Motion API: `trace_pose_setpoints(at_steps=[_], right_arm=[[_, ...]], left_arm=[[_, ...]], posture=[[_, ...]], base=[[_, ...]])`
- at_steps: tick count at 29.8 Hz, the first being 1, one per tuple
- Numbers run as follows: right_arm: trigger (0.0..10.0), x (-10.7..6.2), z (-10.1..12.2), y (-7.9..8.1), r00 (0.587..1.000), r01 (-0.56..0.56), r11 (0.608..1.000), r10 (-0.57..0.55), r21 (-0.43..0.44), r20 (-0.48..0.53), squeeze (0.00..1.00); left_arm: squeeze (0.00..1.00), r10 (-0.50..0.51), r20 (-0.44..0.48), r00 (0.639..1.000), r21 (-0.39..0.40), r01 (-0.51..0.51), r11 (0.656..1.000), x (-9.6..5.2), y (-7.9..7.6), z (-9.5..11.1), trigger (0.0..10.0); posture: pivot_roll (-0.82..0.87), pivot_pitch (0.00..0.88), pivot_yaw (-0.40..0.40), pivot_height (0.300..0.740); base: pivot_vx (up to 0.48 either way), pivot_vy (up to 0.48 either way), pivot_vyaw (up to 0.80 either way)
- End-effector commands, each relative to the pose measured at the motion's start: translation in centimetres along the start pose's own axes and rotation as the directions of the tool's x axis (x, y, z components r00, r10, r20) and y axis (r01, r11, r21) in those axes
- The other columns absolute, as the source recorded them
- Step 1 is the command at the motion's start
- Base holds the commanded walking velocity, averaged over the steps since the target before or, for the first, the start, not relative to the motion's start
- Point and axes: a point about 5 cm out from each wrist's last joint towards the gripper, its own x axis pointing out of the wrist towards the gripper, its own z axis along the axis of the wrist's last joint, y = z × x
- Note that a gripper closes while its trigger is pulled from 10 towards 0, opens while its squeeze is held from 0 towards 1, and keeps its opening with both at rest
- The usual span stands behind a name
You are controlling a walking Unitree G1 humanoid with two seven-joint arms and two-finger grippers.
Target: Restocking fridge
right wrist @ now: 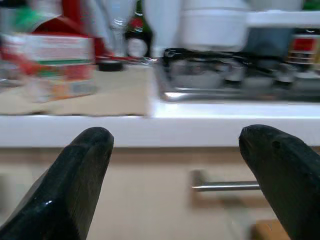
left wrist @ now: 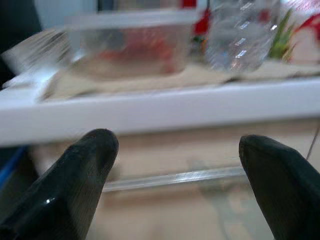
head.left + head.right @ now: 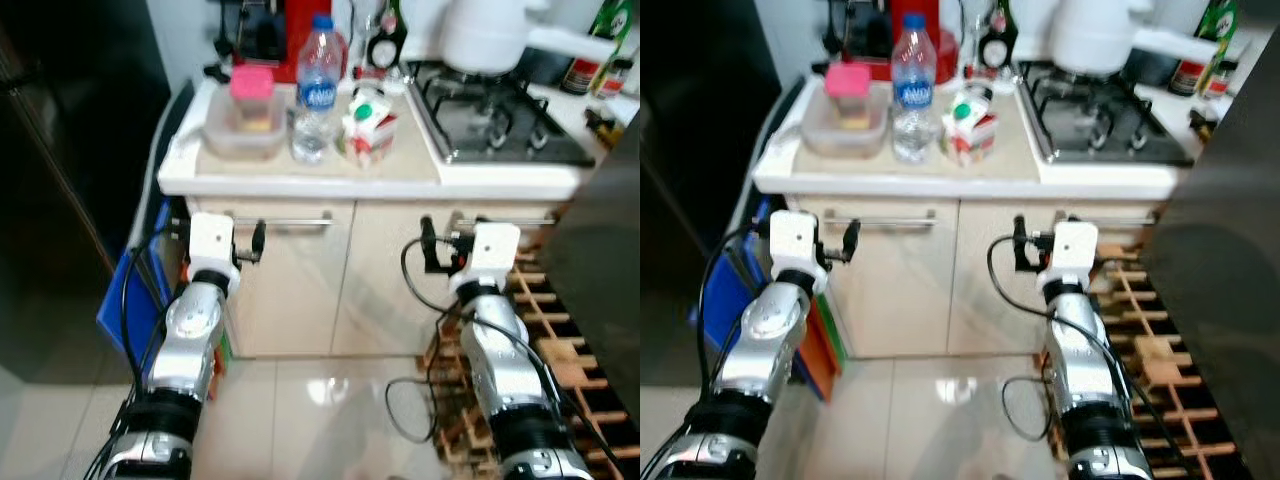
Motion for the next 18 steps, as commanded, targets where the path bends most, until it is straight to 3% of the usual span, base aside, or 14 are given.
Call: trace_pose_setpoints(at_steps=[1,2,3,4,5,6,8,12,18], right_arm=[[10.0,0.2,0.5,-0.2,1.0,0.011,0.999,-0.012,0.031,0.011,0.0],[10.0,0.3,0.8,-0.3,1.0,0.016,0.998,-0.017,0.052,0.017,0.0],[10.0,0.3,0.9,-0.3,1.0,0.02,0.998,-0.021,0.065,0.02,0.0],[10.0,0.3,0.9,-0.3,1.0,0.02,0.998,-0.021,0.065,0.02,0.0],[10.0,0.3,1.0,-0.3,0.999,0.023,0.997,-0.025,0.079,0.022,0.0],[10.0,0.6,1.9,-0.1,0.999,0.013,0.996,-0.018,0.088,0.048,0.0],[10.0,0.7,2.2,0.1,0.998,0.009,0.996,-0.013,0.087,0.057,0.0],[10.0,0.7,1.9,0.3,0.999,0.005,0.996,-0.009,0.092,0.044,0.0],[10.0,0.2,0.9,0.7,1.0,-0.002,0.995,0.002,0.103,-0.001,0.0]], left_arm=[[0.03,0.008,-0.005,1.0,-0.032,-0.008,0.999,0.3,-0.4,0.6,10.0],[0.8,-0.019,0.058,0.998,-0.144,0.027,0.989,0.2,-0.8,1.6,10.0],[0.8,-0.029,0.114,0.993,-0.177,0.049,0.983,0.0,-0.9,2.3,10.0],[0.8,-0.029,0.114,0.993,-0.177,0.049,0.983,0.0,-0.9,2.3,10.0],[1.0,-0.029,0.144,0.989,-0.183,0.056,0.981,-0.1,-1.0,2.6,10.0],[1.0,-0.02,0.107,0.994,-0.112,0.032,0.993,0.1,-1.3,2.5,10.0],[1.0,-0.015,0.064,0.998,-0.049,0.018,0.999,0.3,-1.5,2.1,10.0],[1.0,-0.08,0.068,0.994,-0.067,0.085,0.994,0.3,-1.8,2.2,10.0],[1.0,-0.046,0.087,0.995,0.033,0.043,0.999,0.5,-0.5,2.7,10.0]], posture=[[0.12,0.0,-0.045,0.74],[0.12,0.0,-0.049,0.74],[0.12,0.0,-0.049,0.74],[0.12,0.0,-0.049,0.74],[0.12,0.0,-0.049,0.74],[0.11,0.0,-0.051,0.74],[0.12,0.0,-0.053,0.74],[0.13,0.0,-0.055,0.74],[0.15,0.0,-0.062,0.74]], base=[[0.0,0.0,0.0],[0.0,0.0,0.0],[0.0,0.0,0.0],[0.0,0.0,0.0],[0.0,0.0,0.0],[0.0,0.0,0.0],[0.0,0.0,0.0],[0.0,0.0,0.0],[0.0,0.0,0.0]])
